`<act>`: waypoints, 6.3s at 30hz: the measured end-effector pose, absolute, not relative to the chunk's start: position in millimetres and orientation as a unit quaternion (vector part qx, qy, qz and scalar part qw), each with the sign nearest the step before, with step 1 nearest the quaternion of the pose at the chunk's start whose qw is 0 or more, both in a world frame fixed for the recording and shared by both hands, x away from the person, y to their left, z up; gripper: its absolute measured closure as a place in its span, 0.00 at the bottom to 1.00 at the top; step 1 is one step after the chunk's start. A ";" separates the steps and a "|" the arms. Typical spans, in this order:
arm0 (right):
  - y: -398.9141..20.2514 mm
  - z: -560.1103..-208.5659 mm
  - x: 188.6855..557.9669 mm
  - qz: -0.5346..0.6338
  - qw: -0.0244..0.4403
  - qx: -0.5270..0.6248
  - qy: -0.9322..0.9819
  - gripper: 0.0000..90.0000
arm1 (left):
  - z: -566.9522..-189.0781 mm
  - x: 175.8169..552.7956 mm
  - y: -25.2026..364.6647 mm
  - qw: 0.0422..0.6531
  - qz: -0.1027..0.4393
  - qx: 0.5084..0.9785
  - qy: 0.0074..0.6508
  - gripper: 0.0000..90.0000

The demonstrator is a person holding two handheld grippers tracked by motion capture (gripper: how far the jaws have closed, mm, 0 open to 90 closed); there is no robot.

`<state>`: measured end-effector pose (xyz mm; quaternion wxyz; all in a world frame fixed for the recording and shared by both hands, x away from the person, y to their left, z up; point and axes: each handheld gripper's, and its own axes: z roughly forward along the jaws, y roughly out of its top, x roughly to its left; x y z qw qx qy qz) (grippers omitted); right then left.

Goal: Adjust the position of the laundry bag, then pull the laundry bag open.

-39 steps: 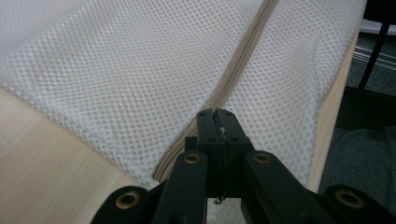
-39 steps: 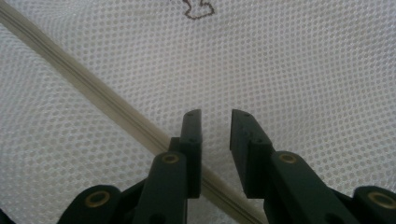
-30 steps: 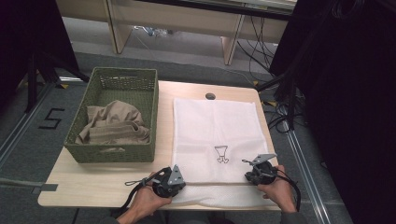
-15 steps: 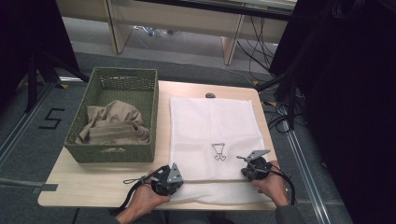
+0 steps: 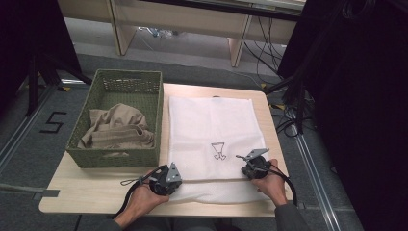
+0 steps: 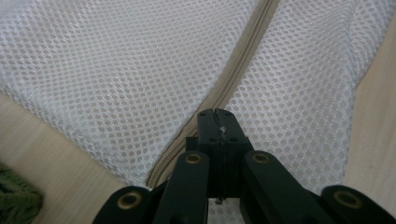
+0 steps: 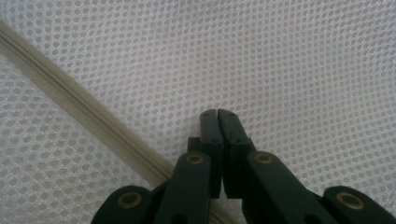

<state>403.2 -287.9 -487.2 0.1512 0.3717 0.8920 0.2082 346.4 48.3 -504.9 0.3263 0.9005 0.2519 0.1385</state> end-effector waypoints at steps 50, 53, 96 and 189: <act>-338.5 -458.9 394.8 0.289 0.147 0.461 0.826 0.62 | -480.2 341.2 52.4 0.364 0.129 0.879 0.279 0.55; -343.4 -459.0 390.3 0.286 0.142 0.476 0.820 0.60 | -479.2 339.4 50.8 0.365 0.128 0.879 0.279 0.51; -373.1 -481.5 367.9 0.219 0.114 0.515 0.821 0.50 | -479.6 341.4 6.4 0.367 0.119 0.884 0.263 0.38; -340.2 -432.6 357.0 0.263 0.220 0.435 0.833 0.95 | -454.7 365.9 -17.0 0.422 0.111 0.858 0.271 0.42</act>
